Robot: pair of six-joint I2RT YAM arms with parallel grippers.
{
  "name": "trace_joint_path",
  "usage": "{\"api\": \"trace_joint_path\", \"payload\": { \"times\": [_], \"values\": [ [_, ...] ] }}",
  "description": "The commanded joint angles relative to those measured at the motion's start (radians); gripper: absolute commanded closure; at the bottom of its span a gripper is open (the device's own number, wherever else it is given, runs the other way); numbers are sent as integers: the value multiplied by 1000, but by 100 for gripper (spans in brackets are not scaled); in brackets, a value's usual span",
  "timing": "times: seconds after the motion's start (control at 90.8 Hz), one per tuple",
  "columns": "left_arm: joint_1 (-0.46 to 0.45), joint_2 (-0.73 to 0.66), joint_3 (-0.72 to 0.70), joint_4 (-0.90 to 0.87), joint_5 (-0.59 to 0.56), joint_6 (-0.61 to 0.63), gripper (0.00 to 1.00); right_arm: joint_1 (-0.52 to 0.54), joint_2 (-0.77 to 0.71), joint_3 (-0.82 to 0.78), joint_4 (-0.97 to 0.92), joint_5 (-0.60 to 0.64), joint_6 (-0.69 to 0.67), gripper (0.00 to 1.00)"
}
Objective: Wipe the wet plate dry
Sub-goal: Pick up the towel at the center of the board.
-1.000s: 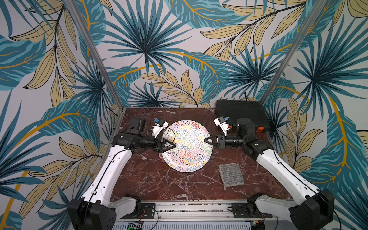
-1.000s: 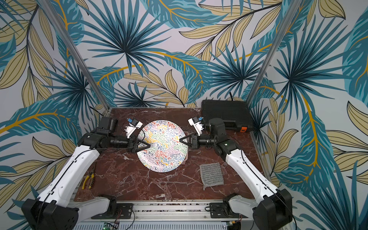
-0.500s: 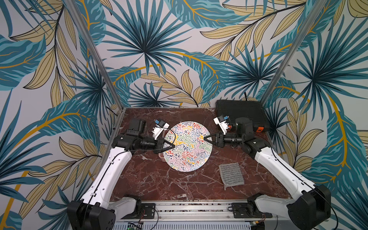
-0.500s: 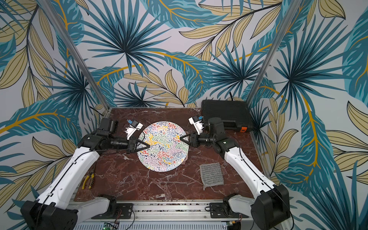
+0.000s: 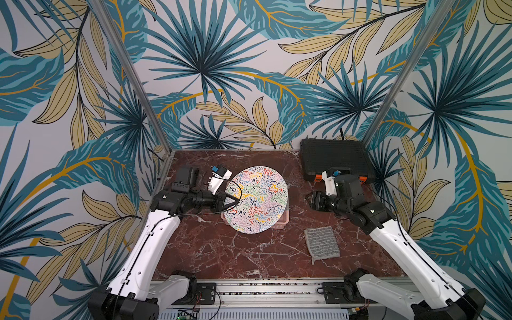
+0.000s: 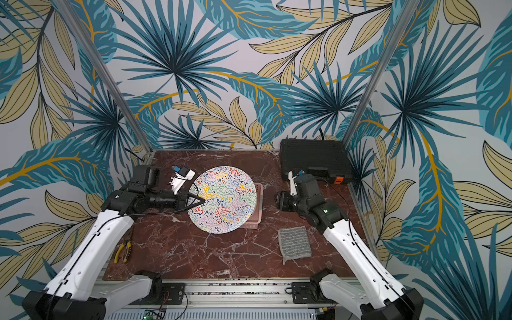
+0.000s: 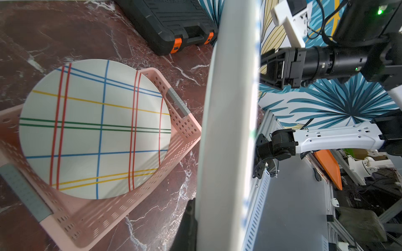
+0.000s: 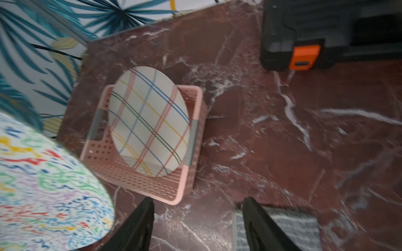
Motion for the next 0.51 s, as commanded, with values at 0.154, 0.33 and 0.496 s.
{"api": "trace_joint_path", "payload": {
  "times": [0.154,0.33,0.496],
  "values": [
    [19,-62,-12,79,10,-20,100,168,110,-124,-382,433,370,29],
    [19,-64,-31,99,10,-27,100,171,186,-230,-259,426,436,28],
    [19,-62,-43,113,20,-39,100,172,262,-329,-44,322,431,27]
  ]
}}
